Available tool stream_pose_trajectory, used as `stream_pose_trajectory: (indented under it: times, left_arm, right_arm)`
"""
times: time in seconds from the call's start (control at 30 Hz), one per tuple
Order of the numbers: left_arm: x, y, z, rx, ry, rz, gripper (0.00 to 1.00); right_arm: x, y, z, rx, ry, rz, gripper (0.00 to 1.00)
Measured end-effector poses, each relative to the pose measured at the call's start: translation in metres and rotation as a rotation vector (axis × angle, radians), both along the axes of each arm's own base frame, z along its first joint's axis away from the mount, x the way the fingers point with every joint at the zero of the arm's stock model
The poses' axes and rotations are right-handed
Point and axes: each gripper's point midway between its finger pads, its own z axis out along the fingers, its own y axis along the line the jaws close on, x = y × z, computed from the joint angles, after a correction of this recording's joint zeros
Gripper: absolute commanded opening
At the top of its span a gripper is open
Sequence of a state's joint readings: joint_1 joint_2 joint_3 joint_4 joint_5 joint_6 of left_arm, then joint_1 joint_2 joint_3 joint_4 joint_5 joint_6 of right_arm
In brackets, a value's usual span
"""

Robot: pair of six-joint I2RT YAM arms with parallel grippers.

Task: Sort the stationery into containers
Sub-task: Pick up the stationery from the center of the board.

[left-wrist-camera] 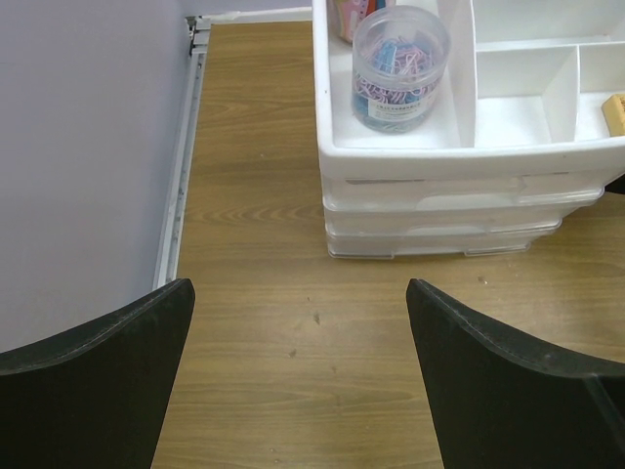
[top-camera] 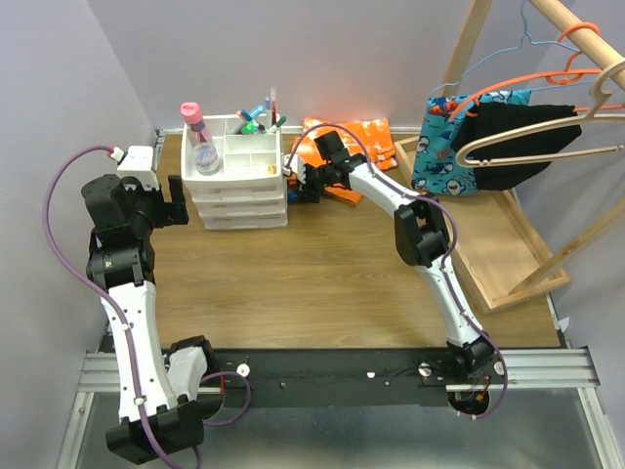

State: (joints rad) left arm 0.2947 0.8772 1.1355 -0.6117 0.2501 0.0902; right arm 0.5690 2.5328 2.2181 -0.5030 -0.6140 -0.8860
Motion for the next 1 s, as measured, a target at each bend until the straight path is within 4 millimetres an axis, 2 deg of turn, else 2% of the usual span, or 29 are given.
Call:
stream_pose_trajectory:
  times: [0.37, 0.5, 0.53, 0.63, 0.8, 0.9, 1.0]
  left_arm:
    - [0.000, 0.000, -0.004, -0.003, 0.011, 0.000, 0.99]
    - [-0.001, 0.000, -0.004, -0.003, 0.011, 0.002, 0.99]
    - [-0.001, 0.001, -0.004, -0.003, 0.011, 0.003, 0.99]
    - [-0.001, 0.002, -0.004, -0.004, 0.012, 0.007, 0.99]
    - [-0.001, 0.002, -0.004, -0.005, 0.011, 0.009, 0.99]
    - [-0.001, 0.003, -0.003, -0.008, 0.009, 0.014, 0.99]
    - [-0.001, 0.002, -0.002, -0.013, 0.003, 0.011, 0.99]
  right_arm:
    - [0.003, -0.005, -0.018, -0.042, -0.017, 0.007, 0.53]
    - [0.005, -0.005, -0.019, -0.049, -0.033, 0.014, 0.45]
    - [0.006, -0.004, -0.020, -0.052, -0.037, 0.017, 0.39]
    - [0.008, -0.003, -0.019, -0.057, -0.052, 0.017, 0.30]
    - [0.006, -0.004, -0.021, -0.066, -0.055, 0.013, 0.24]
    - [-0.010, -0.015, -0.022, -0.089, -0.026, 0.012, 0.23]
    - [-0.043, -0.036, -0.019, -0.128, 0.045, 0.008, 0.23]
